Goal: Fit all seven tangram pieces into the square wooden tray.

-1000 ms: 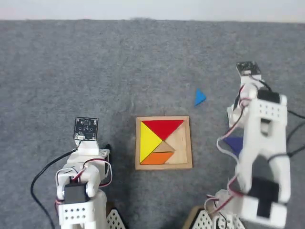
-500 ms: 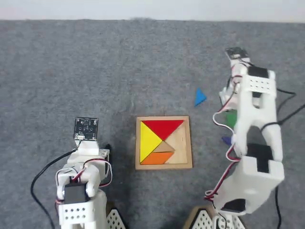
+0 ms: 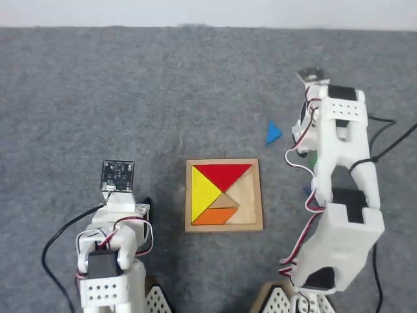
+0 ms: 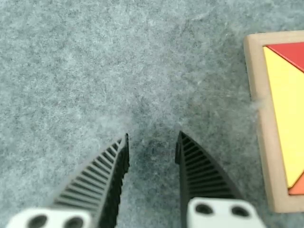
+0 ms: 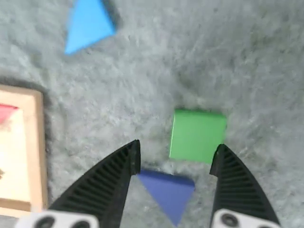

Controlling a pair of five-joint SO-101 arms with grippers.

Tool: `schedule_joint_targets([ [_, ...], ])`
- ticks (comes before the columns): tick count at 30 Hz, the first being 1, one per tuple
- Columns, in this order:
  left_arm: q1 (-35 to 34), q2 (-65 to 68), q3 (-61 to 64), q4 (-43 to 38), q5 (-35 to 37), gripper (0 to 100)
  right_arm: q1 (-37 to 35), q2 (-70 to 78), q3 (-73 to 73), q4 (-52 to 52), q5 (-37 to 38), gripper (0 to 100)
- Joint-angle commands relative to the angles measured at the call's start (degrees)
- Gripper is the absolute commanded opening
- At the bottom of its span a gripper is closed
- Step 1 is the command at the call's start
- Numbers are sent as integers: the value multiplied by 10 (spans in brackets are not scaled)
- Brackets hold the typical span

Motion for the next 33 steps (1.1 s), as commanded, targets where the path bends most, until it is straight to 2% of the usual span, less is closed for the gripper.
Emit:
schedule_joint_targets([
  [1,4,-6,-7,4,-5,150,21,3,16,-29,27,256],
  [6,4,-6,-7,4,-5,150,53,23,32,-83,32,256],
  [18,4,-6,-7,4,-5,150,54,91,31,-84,48,250],
  [25,4,-6,-7,4,-5,150,50,66,31,-101,45,84],
  [29,4,-6,-7,4,-5,150,22,4,33,-90,47,58],
  [33,4,-6,-7,4,-5,150,-38,-78,32,-52,64,58],
])
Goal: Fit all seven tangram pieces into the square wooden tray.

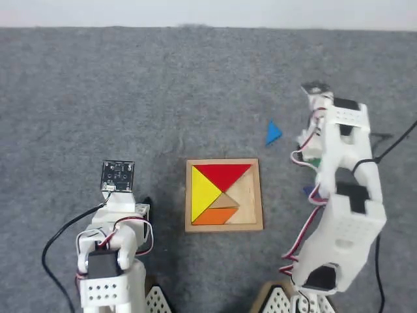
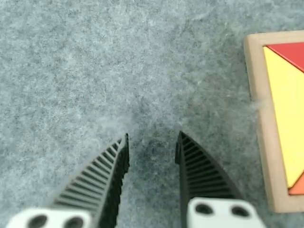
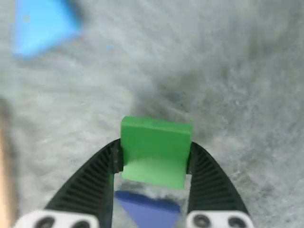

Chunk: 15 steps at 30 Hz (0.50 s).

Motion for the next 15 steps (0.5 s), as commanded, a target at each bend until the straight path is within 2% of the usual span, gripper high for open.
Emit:
schedule_joint_targets([
  [1,4,-6,-7,4,-5,150,-65,-107,-4,41,34,57],
  [7,4,-6,-7,4,-5,150,-207,-158,-2,87,133,54],
  [15,4,-6,-7,4,-5,150,-298,-133,97,42,211,54],
])
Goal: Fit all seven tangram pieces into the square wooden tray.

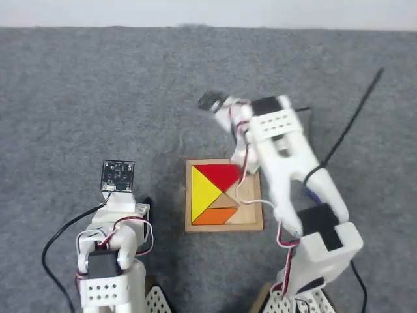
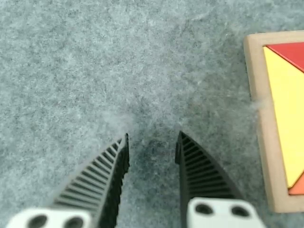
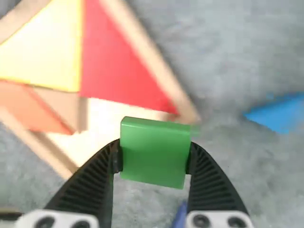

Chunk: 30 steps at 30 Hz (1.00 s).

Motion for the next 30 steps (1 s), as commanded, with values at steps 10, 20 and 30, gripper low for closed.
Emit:
schedule_joint_targets([
  [10,4,-6,-7,4,-5,150,-49,-53,107,-66,104,56],
  [20,4,-6,-7,4,-5,150,-66,-51,111,-73,103,85],
  [30,4,-6,-7,4,-5,150,-72,-52,111,-53,104,151],
])
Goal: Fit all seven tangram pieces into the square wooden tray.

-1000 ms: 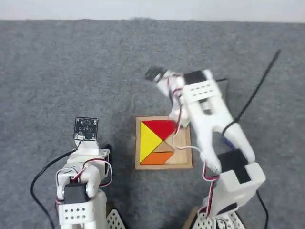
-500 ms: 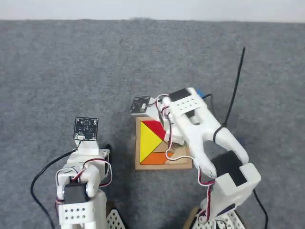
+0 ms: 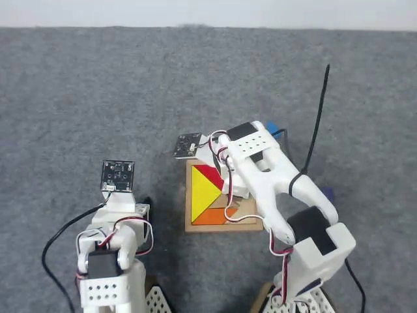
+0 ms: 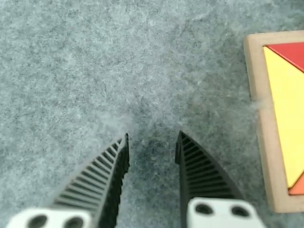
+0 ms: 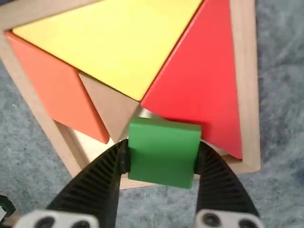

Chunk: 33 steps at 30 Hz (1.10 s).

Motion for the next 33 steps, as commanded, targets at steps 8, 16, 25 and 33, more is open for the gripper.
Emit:
schedule_joint_targets([
  [8,4,-6,-7,4,-5,150,-15,-55,-5,23,-67,129],
  [16,4,-6,-7,4,-5,150,-13,-52,-5,35,-225,80],
  [25,4,-6,-7,4,-5,150,-15,-52,-5,30,-263,82],
  [33,4,-6,-7,4,-5,150,-18,-56,-7,29,-264,208],
])
